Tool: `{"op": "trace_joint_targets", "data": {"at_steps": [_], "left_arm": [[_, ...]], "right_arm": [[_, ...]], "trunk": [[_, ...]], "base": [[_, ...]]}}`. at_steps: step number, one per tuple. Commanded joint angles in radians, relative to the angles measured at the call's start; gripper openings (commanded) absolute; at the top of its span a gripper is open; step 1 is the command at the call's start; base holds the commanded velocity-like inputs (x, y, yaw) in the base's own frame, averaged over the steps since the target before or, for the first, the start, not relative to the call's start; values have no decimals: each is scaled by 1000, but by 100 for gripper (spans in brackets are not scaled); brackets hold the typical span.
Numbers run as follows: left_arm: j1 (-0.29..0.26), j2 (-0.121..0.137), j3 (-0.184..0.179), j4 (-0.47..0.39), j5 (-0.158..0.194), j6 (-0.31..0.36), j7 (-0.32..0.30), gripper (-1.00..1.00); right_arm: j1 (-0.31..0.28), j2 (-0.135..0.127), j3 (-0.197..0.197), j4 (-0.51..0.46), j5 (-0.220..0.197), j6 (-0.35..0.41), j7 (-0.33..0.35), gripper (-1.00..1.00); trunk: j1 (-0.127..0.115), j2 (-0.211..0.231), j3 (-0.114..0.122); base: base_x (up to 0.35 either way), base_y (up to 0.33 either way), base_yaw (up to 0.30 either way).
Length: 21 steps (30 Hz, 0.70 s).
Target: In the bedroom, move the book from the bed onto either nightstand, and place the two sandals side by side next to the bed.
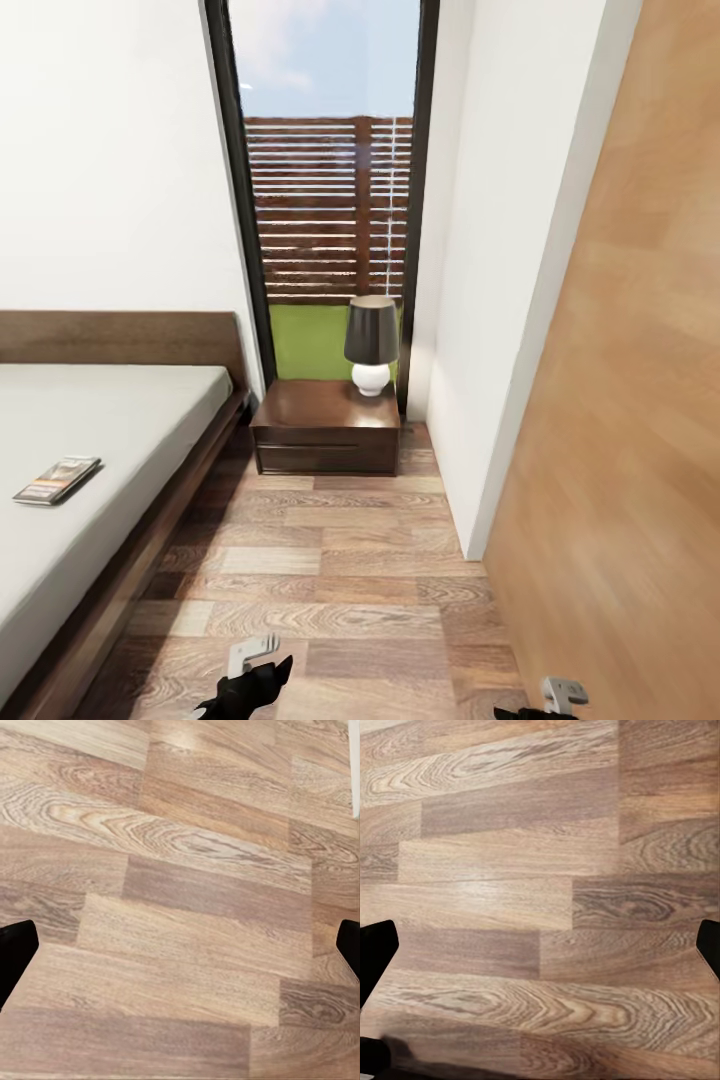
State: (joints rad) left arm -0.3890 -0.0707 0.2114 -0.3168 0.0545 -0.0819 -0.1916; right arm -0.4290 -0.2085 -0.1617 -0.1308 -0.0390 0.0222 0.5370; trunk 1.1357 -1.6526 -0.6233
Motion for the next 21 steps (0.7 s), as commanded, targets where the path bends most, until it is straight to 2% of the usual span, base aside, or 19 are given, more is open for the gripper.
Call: {"op": "trace_joint_targets", "data": {"at_steps": [1, 21], "left_arm": [[-1, -1, 5, 1, 6, -1, -7, 100], [-1, -1, 5, 1, 6, 1, -8, 100]], "right_arm": [[-1, 0, -3, 0, -4, 2, 5, 100], [-1, 0, -3, 0, -4, 2, 5, 100]], "trunk": [[0, 0, -1], [0, 0, -1]], "base": [[315, -10, 0], [322, -1, 0]]}}
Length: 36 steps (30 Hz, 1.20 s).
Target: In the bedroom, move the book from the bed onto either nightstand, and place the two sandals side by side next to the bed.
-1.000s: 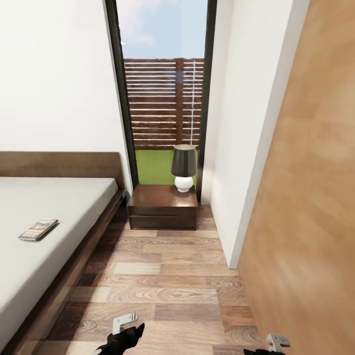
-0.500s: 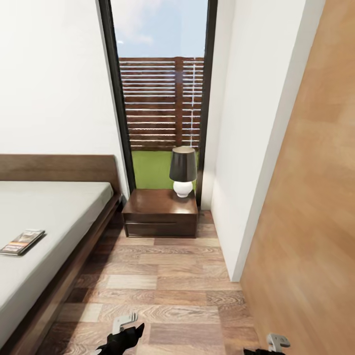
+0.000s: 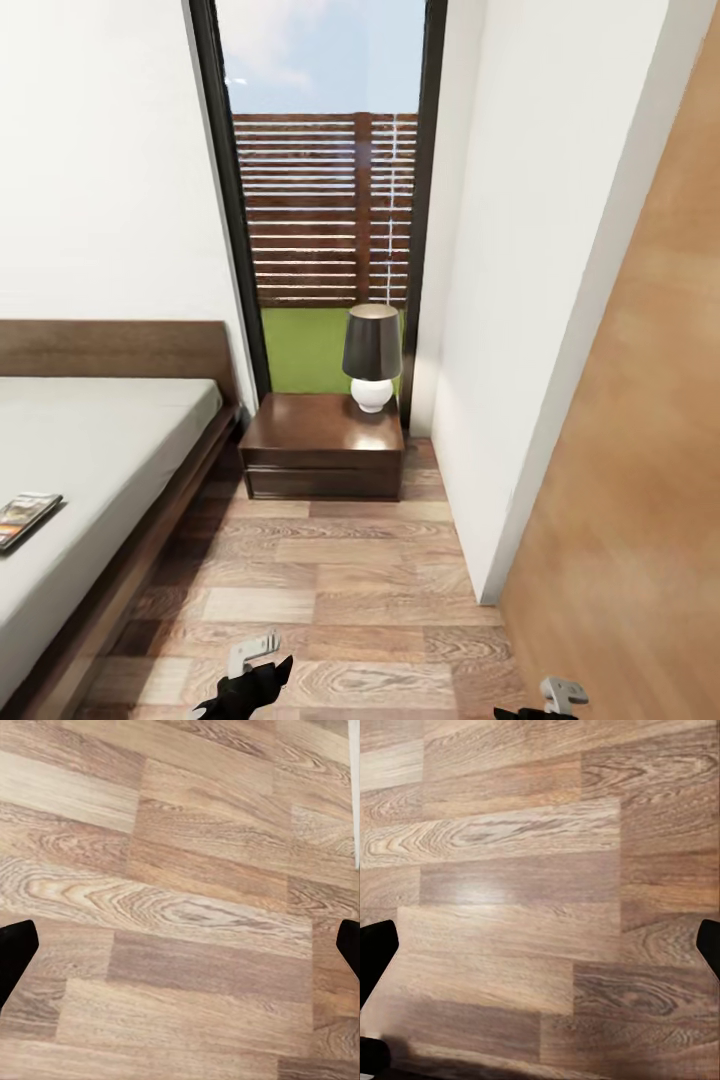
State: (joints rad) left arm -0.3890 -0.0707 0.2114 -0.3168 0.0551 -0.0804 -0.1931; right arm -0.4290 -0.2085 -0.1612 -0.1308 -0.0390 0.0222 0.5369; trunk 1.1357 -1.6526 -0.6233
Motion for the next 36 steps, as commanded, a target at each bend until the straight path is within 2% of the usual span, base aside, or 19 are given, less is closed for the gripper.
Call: {"op": "trace_joint_targets", "data": {"at_steps": [1, 21, 36], "left_arm": [[-1, -1, 5, 1, 5, -1, -6, 100], [-1, -1, 5, 1, 5, -1, -6, 100], [-1, -1, 5, 1, 6, 1, -9, 100]], "right_arm": [[-1, 0, -3, 0, -4, 2, 5, 100], [-1, 0, -4, 0, -4, 2, 5, 100], [-1, 0, -4, 0, -4, 2, 5, 100]], "trunk": [[1, 0, -1], [1, 0, -1], [1, 0, -1]], "base": [[327, 0, 0], [294, 0, 0], [25, 0, 0]]}}
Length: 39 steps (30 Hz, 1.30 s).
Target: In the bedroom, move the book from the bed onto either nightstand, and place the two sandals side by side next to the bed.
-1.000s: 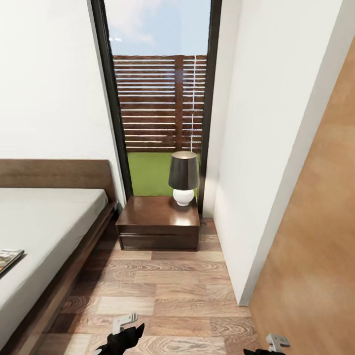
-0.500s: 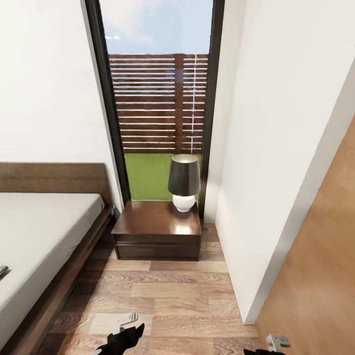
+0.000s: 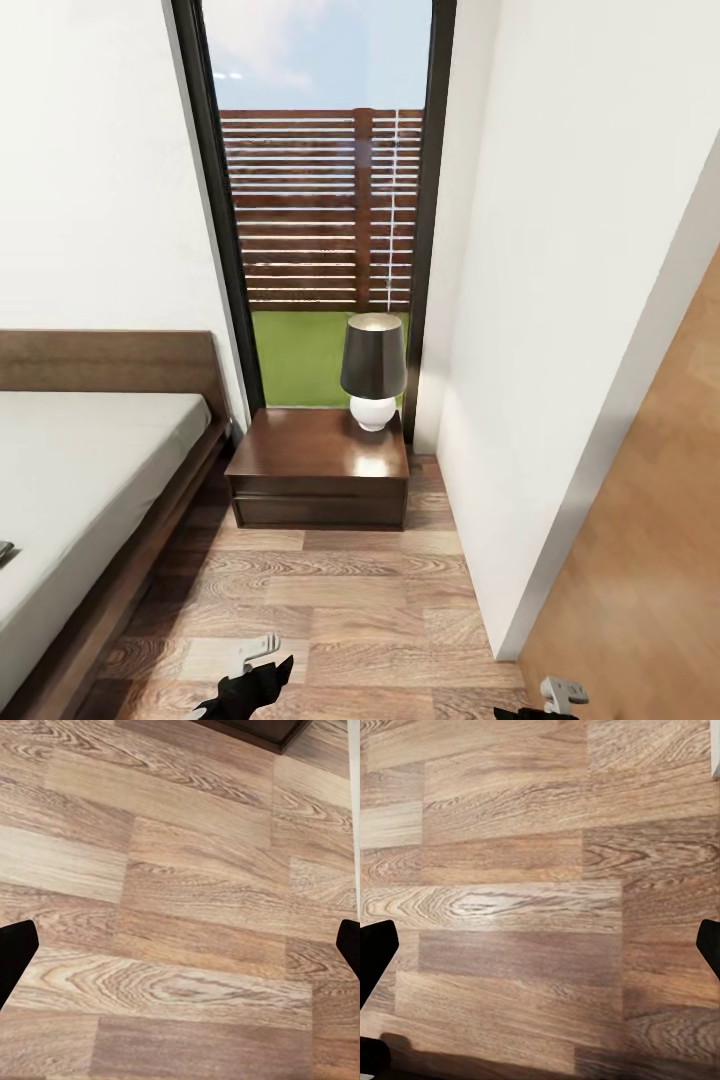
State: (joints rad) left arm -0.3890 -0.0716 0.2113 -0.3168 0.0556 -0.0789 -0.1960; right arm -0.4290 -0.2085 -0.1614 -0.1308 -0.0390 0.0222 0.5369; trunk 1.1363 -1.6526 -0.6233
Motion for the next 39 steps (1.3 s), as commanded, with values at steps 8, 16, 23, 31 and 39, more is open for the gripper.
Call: {"op": "trace_joint_targets", "data": {"at_steps": [8, 16, 23, 31, 39], "left_arm": [[-1, -1, 5, 1, 6, -2, -7, 100], [-1, -1, 5, 1, 6, 0, -5, 100], [-1, 0, 5, 1, 6, 1, -5, 100], [-1, 0, 5, 1, 6, 1, -5, 100], [-1, 0, 5, 1, 6, 1, -5, 100]], "right_arm": [[-1, 0, -3, 0, -4, 2, 5, 100], [-1, 0, -3, 0, -4, 2, 5, 100], [-1, 0, -4, 0, -4, 2, 5, 100], [-1, 0, -3, 0, -4, 2, 5, 100], [-1, 0, -3, 0, -4, 3, 3, 100]], "trunk": [[0, 0, -1], [0, 0, -1], [0, 0, -1], [0, 0, -1], [0, 0, -1]], "base": [[0, 0, 0], [0, 0, 0], [97, 0, 0], [300, 0, 28], [317, 0, 196]]}}
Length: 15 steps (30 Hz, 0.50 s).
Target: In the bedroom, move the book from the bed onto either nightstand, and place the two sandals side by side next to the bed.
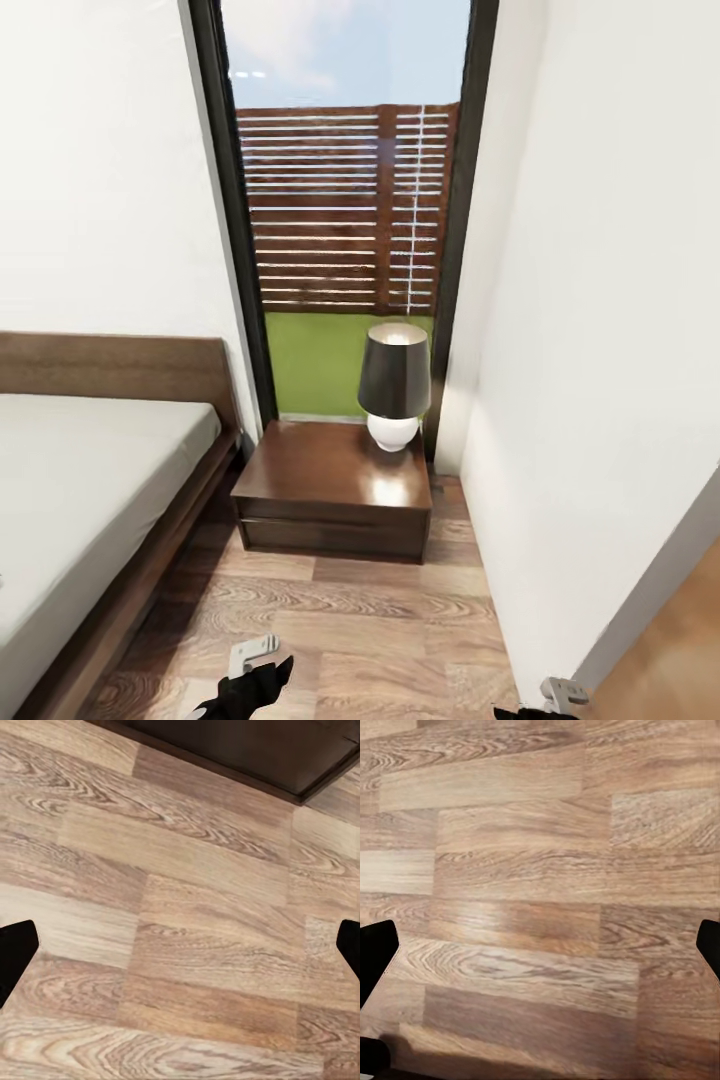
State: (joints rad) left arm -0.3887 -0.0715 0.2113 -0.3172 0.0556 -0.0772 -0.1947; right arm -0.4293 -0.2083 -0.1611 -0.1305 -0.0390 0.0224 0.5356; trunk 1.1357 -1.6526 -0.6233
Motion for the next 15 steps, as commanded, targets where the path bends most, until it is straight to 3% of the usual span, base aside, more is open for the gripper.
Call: {"op": "trace_joint_targets", "data": {"at_steps": [1, 11, 15], "left_arm": [[-1, -1, 5, 1, 6, -1, -6, 100], [-1, 0, 5, 1, 6, -1, -6, 100], [-1, 0, 5, 1, 6, -2, -6, 100]], "right_arm": [[0, 0, -3, 0, -4, 2, 5, 100], [0, 0, -3, 0, -4, 2, 4, 100], [0, 0, -4, 0, -4, 2, 5, 100]], "trunk": [[0, 0, -1], [0, 0, -1], [0, 0, -1]], "base": [[317, 0, 276], [315, 0, 287], [302, 0, 151]]}}
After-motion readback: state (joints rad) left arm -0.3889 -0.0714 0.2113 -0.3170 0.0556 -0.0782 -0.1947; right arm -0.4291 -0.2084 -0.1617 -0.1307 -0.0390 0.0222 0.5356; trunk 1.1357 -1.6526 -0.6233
